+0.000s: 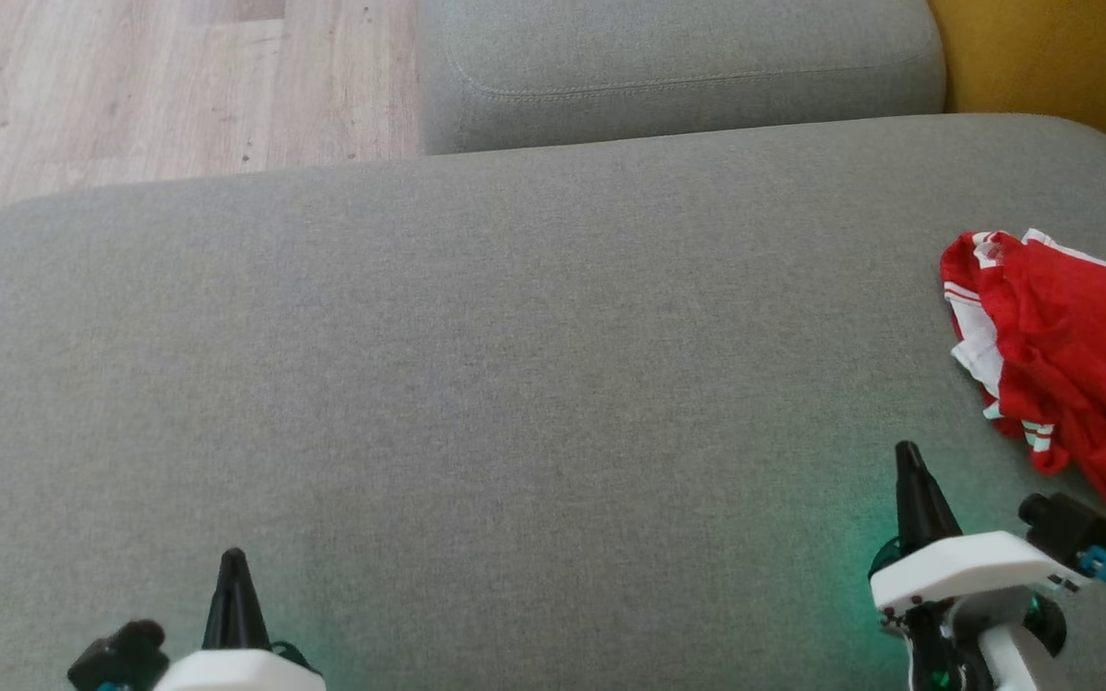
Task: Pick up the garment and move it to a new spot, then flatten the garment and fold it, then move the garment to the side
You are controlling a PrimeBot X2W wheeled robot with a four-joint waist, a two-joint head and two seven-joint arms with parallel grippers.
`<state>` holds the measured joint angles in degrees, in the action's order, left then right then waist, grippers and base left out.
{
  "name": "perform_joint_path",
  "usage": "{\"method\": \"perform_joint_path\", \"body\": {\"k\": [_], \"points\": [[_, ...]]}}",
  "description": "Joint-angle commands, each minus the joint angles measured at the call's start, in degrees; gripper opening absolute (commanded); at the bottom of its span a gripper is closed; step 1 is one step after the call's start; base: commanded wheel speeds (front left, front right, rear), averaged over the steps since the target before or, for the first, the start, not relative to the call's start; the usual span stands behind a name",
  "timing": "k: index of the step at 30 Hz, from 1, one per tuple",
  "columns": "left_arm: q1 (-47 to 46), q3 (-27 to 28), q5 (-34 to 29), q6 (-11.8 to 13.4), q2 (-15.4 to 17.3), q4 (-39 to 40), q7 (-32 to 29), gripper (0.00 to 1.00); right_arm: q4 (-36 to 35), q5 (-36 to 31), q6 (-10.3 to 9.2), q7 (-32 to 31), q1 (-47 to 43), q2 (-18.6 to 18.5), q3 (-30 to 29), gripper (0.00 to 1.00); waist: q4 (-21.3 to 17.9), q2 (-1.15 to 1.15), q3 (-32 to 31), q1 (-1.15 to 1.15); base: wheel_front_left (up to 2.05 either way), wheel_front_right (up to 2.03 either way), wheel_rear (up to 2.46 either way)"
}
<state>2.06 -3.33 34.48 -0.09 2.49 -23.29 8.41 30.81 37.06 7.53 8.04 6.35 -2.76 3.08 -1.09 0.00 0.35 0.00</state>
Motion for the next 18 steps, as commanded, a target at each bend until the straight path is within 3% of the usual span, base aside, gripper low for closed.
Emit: {"method": "perform_joint_path", "body": {"k": [1, 18], "points": [[-3.0, 1.5, 1.5, -0.5, 0.2, 2.1, -0.3, 0.0, -2.4, 1.5, -0.01, -0.3, 1.9, -0.1, -0.2, 0.0, 0.0, 0.0, 0.0, 0.0, 0.0, 0.0, 0.0], [-4.1, 3.2, 13.2, -1.9, 0.2, 3.6, -3.3, 0.0, -5.4, 12.7, -0.02, -3.3, 1.4, -0.1, -2.1, 0.0, 0.2, 0.0, 0.0, 0.0, 0.0, 0.0, 0.0]]}}
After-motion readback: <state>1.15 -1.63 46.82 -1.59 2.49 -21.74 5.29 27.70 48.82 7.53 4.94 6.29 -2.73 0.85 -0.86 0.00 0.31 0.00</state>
